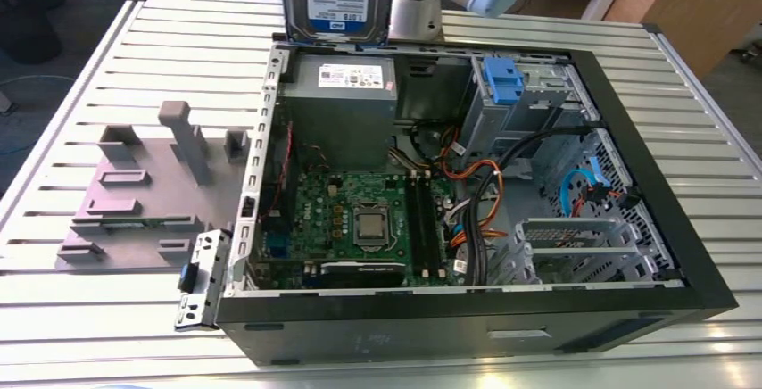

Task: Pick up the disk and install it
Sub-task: 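Pick up the disk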

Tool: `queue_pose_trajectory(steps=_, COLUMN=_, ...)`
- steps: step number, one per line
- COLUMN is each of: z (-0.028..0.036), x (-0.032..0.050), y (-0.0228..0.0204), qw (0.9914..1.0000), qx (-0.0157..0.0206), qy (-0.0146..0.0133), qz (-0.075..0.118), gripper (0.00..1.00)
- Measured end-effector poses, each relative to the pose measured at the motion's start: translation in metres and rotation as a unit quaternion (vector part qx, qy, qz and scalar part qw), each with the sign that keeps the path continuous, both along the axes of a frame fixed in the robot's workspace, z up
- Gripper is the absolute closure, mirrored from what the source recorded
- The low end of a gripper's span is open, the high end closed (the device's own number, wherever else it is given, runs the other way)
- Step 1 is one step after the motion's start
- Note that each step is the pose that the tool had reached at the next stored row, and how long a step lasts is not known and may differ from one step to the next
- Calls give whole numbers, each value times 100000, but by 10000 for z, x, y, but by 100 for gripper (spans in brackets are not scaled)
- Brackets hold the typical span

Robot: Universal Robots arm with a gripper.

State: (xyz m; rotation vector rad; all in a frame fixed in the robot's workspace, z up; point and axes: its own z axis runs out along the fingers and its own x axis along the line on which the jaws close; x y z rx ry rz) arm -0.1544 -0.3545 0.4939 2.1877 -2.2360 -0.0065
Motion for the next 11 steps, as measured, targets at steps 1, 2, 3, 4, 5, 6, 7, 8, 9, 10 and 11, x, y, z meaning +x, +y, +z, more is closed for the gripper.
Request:
queue_pose_trajectory(steps=1, z=0, x=5, y=0, qw=100000, qx=-2, qy=4, qz=-1, gripper=63)
queue_pose_trajectory(steps=2, z=0, x=11, y=0, qw=100000, qx=-2, qy=7, qz=0, gripper=63)
queue_pose_trajectory(steps=3, z=0, x=17, y=0, qw=100000, qx=1, qy=8, qz=2, gripper=63)
queue_pose_trajectory(steps=4, z=0, x=22, y=0, qw=100000, qx=2, qy=7, qz=1, gripper=63)
queue_pose_trajectory(steps=5, z=0, x=28, y=0, qw=100000, qx=-1, qy=10, qz=1, gripper=63)
queue_pose_trajectory(steps=6, z=0, x=33, y=0, qw=100000, qx=-2, qy=11, qz=1, gripper=63)
queue_pose_trajectory(steps=7, z=0, x=38, y=0, qw=100000, qx=0, qy=12, qz=-1, gripper=63)
queue_pose_trajectory(steps=8, z=0, x=43, y=0, qw=100000, qx=1, qy=15, qz=1, gripper=63)
queue_pose_trajectory(steps=9, z=0, x=48, y=0, qw=100000, qx=-3, qy=17, qz=2, gripper=63)
queue_pose_trajectory(steps=10, z=0, x=53, y=0, qw=100000, qx=-4, qy=19, qz=0, gripper=63)
queue_pose_trajectory(steps=11, z=0, x=58, y=0, qw=100000, qx=-1, qy=17, qz=1, gripper=63)
